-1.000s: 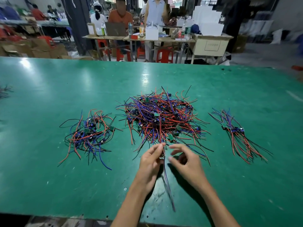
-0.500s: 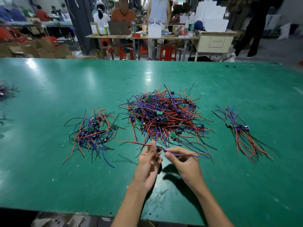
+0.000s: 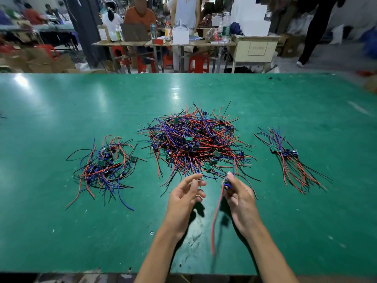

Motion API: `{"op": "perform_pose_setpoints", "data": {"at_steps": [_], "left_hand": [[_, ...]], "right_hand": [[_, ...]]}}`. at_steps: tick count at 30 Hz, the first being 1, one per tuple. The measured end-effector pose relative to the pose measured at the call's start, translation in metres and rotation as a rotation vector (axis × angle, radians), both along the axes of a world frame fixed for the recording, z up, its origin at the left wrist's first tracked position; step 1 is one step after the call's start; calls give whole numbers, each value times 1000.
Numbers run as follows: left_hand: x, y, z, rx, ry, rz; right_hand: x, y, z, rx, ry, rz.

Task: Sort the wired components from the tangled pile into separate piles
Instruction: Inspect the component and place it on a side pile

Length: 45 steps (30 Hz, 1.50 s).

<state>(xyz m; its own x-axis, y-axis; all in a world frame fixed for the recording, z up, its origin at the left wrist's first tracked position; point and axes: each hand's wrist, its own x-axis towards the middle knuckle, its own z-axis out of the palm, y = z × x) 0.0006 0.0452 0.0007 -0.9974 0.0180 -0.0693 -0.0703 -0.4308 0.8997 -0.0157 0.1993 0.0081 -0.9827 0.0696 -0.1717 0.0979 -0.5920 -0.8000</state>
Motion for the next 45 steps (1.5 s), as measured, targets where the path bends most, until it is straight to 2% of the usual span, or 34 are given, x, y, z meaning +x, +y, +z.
{"op": "perform_pose_setpoints", "data": {"at_steps": [3, 7, 12, 16, 20, 24, 29, 34, 45], "left_hand": [[0, -1, 5, 84, -59, -88], [4, 1, 8, -4, -28, -199], [6, -3, 8, -42, -29, -181], [4, -2, 8, -50, -46, -222], [4, -1, 5, -103, -39, -223], [6, 0, 2, -153, -20, -163], [6, 3, 2, -211, -12, -120], [2, 5, 5, -214, -45, -154], [-4, 6, 4, -274, -40, -170]], "right_hand": [[0, 4, -4, 13, 51, 56], [3, -2, -9, 280, 207, 148], [6, -6, -12, 540, 284, -14], [8, -11, -12, 519, 247, -42], [9, -11, -11, 650, 261, 27], [11, -10, -11, 623, 311, 80], [9, -14, -15, 694, 317, 75], [0, -19, -13, 558, 164, -1], [-28, -24, 0, 489, -28, -169]]}}
